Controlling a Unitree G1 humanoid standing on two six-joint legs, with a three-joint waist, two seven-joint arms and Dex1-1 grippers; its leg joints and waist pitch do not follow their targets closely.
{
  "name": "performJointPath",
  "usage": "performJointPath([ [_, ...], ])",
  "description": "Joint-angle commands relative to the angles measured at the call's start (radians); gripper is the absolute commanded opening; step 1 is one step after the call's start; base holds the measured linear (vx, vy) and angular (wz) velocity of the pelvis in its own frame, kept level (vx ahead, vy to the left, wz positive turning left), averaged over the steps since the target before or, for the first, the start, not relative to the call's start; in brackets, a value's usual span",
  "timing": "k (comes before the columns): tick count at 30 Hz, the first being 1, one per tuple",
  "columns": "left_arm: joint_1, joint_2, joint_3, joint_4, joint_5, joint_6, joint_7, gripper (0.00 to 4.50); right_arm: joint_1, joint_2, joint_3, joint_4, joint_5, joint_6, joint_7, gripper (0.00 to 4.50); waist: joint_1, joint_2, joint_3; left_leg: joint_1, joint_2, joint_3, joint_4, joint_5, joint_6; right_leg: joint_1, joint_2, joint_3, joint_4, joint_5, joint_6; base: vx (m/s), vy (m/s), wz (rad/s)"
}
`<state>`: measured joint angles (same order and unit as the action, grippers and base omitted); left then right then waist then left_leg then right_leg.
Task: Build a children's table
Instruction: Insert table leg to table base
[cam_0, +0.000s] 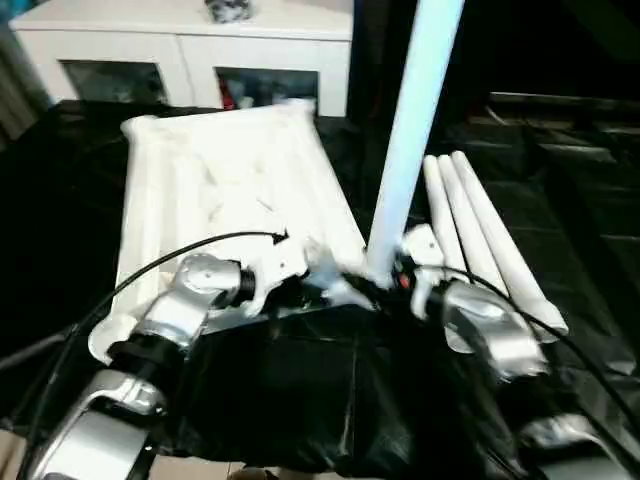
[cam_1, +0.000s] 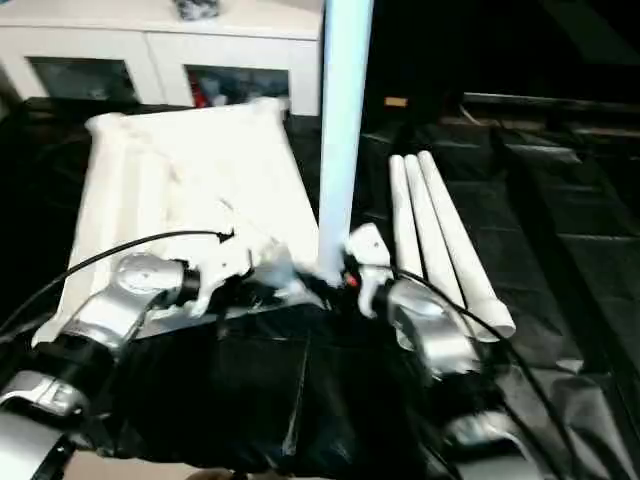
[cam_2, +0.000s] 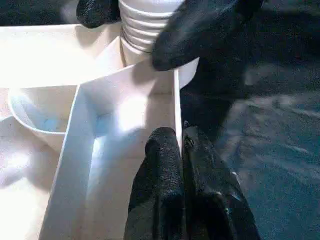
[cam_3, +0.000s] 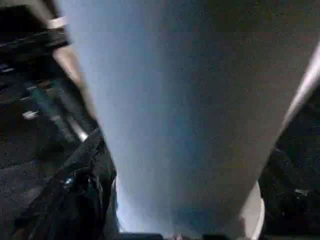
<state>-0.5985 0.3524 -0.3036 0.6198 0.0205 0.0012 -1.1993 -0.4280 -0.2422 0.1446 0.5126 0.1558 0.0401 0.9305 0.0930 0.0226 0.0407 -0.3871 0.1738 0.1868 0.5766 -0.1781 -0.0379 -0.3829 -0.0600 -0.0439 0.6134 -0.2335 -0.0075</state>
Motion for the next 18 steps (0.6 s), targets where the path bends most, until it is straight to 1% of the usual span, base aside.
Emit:
performJointPath([
  [1, -0.003, -0.005, -0.024, -0.014, -0.016, -0.026, -0.038, 0.0, 0.007, -0.002, 0.043, -0.033, 0.006, 0.017, 0.061, 3.33, 0.001, -0.003, -0.058, 0.023, 0.071, -0.022, -0.055, -0.11, 0.097, 0.042, -0.091, 0.043, -0.051, 0.111, -0.26, 0.0, 0.0, 0.0],
  [2, -0.004, 0.002, -0.028, -0.009, -0.012, -0.031, -0.052, 0.0, 0.01, -0.009, 0.049, -0.037, 0.005, 0.022, 0.078, 3.15, 0.001, -0.003, -0.057, 0.023, 0.07, -0.022, -0.056, -0.119, 0.09, 0.042, -0.091, 0.043, -0.052, 0.092, -0.262, 0.0, 0.0, 0.0],
  [4, -0.006, 0.005, -0.029, -0.003, -0.01, -0.037, -0.061, 0.0, 0.012, -0.014, 0.052, -0.039, 0.002, 0.023, 0.09, 3.05, 0.001, -0.003, -0.057, 0.024, 0.07, -0.022, -0.056, -0.119, 0.087, 0.041, -0.089, 0.043, -0.052, 0.091, -0.262, 0.0, 0.0, 0.0],
  [6, -0.012, 0.011, -0.029, 0.014, -0.006, -0.05, -0.072, 0.0, 0.013, -0.02, 0.058, -0.038, -0.004, 0.025, 0.106, 2.86, 0.003, -0.004, -0.057, 0.024, 0.07, -0.022, -0.056, -0.125, 0.082, 0.041, -0.092, 0.043, -0.052, 0.081, -0.265, 0.0, 0.0, 0.0],
  [9, -0.019, 0.016, -0.027, 0.029, -0.004, -0.058, -0.083, 0.0, 0.014, -0.024, 0.064, -0.044, -0.001, 0.037, 0.117, 2.8, 0.002, -0.005, -0.058, 0.024, 0.069, -0.022, -0.055, -0.116, 0.08, 0.042, -0.091, 0.043, -0.051, 0.093, -0.265, 0.0, 0.0, 0.0],
  [13, -0.024, 0.017, -0.022, 0.037, -0.004, -0.061, -0.08, 0.0, 0.021, -0.017, 0.062, -0.043, 0.006, 0.041, 0.113, 2.76, 0.004, -0.005, -0.061, 0.022, 0.068, -0.021, -0.051, -0.092, 0.091, 0.043, -0.091, 0.042, -0.047, 0.129, -0.268, 0.0, 0.0, 0.0],
  [15, -0.03, 0.014, -0.01, 0.051, -0.003, -0.069, -0.062, 0.0, 0.035, 0.005, 0.045, -0.037, 0.014, 0.031, 0.092, 2.76, 0.006, 0.002, -0.061, 0.023, 0.068, -0.022, -0.051, -0.099, 0.09, 0.042, -0.092, 0.042, -0.046, 0.125, -0.27, 0.0, 0.0, 0.0],
  [17, -0.03, 0.011, -0.005, 0.053, -0.006, -0.069, -0.056, 0.0, 0.044, 0.016, 0.033, -0.033, 0.024, 0.031, 0.077, 2.76, 0.006, -0.002, -0.061, 0.023, 0.069, -0.023, -0.052, -0.105, 0.084, 0.044, -0.092, 0.042, -0.046, 0.121, -0.271, 0.0, 0.0, 0.0],
  [18, -0.029, 0.01, -0.003, 0.052, -0.007, -0.068, -0.055, 0.0, 0.049, 0.02, 0.027, -0.032, 0.029, 0.033, 0.072, 2.76, 0.006, -0.001, -0.061, 0.024, 0.069, -0.023, -0.052, -0.109, 0.083, 0.043, -0.093, 0.042, -0.047, 0.117, -0.272, 0.0, 0.0, 0.0],
])
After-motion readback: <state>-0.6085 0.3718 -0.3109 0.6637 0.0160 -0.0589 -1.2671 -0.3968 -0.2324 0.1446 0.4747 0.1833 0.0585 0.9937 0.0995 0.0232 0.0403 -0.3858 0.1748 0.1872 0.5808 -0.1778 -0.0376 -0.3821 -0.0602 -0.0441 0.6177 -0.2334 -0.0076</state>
